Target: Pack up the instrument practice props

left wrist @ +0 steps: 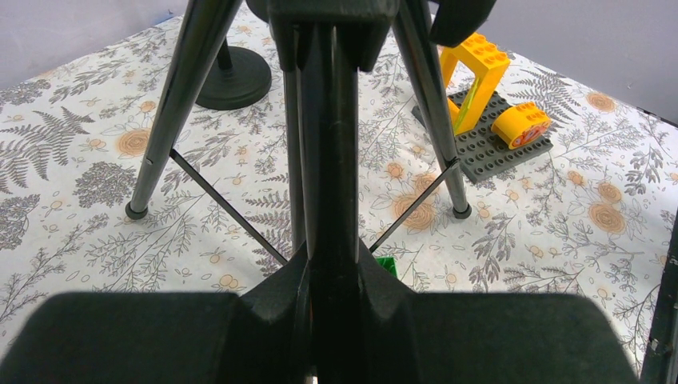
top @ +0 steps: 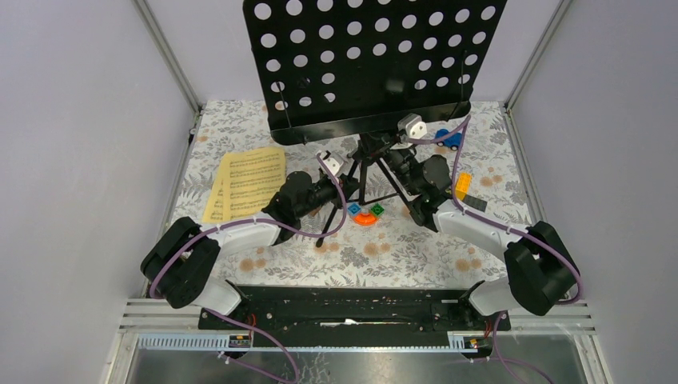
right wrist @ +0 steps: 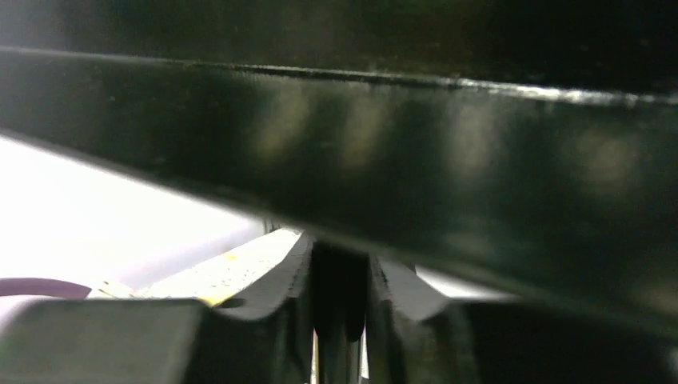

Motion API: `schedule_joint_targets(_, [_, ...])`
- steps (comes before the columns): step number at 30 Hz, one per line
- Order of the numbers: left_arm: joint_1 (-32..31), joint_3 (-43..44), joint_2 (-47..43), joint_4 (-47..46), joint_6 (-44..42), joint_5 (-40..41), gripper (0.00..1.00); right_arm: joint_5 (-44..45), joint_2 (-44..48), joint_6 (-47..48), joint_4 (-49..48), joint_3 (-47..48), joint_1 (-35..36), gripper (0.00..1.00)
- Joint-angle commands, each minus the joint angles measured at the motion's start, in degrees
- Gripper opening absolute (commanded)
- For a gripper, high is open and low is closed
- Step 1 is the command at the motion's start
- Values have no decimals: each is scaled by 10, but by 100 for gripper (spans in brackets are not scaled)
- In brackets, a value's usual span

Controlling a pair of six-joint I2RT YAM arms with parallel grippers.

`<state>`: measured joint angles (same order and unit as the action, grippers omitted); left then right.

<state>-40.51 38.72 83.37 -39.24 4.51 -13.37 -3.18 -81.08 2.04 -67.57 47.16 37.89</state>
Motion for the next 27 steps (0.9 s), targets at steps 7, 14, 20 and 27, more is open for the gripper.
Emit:
schedule_joint_targets(7, [3, -19, -20, -124, 24, 12, 0, -4, -6, 75, -5, -7, 8, 0])
schedule_joint_targets(14, [3, 42, -16, -139, 16, 8, 0, -7, 6, 94, 7, -50, 23, 0])
schedule_joint_targets(20, [3, 74, -19, -165, 16, 4, 0, 0, 18, 115, 27, -66, 34, 0])
schedule_joint_targets(27, [3, 91, -27, -120, -1, -13, 36, 29, 25, 117, 20, -90, 34, 0])
